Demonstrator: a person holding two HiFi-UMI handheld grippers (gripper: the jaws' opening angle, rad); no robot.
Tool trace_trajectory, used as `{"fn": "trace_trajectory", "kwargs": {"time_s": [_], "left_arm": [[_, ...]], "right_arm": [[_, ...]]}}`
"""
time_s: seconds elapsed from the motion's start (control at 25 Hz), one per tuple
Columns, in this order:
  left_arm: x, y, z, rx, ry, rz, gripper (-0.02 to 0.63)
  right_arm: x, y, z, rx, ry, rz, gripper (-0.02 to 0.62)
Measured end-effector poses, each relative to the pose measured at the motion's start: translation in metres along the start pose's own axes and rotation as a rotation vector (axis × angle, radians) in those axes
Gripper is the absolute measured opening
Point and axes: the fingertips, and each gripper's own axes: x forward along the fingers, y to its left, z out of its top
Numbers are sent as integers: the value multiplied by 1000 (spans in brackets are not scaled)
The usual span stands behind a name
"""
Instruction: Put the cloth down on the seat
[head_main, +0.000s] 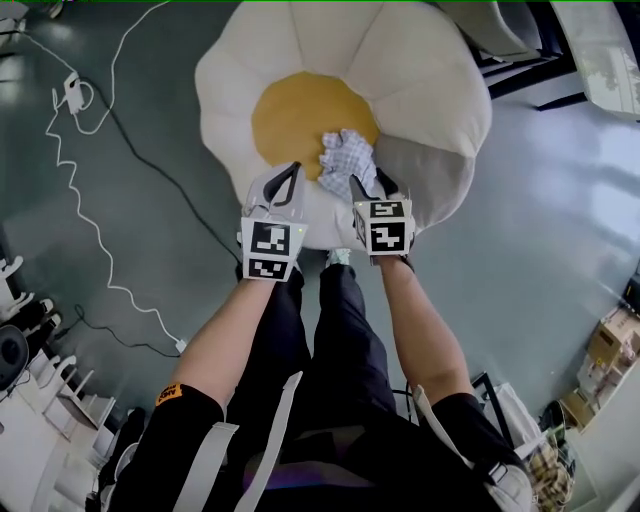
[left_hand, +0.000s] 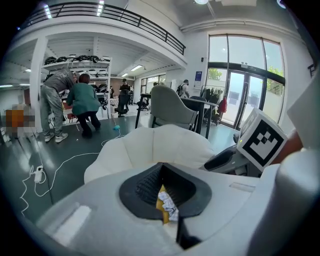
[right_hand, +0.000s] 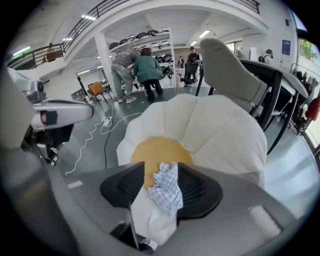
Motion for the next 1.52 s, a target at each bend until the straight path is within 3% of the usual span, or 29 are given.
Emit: {"fn": "trace_trajectory", "kwargs": {"time_s": [0.36,0.72,0.96,1.24,1.52], "left_arm": [[-46,-5,44,18,-7,10,0],[-76,-12,83,9,-69,-10,0],[-118,-10,114,-10,-104,8,-1],[-174,-12,146,0,-161,-32,-2],[-226,-21,159,37,-178,-81,-2]], "right_arm": [[-79,18,62,23,-143,-38,117],[-139,28,102,40,-243,-90,2],[-187,56,128,53,-318,-87,2],[-237,97,154,59,-388,-61,2],[-284,131,150,75,-422,-58,2]]}}
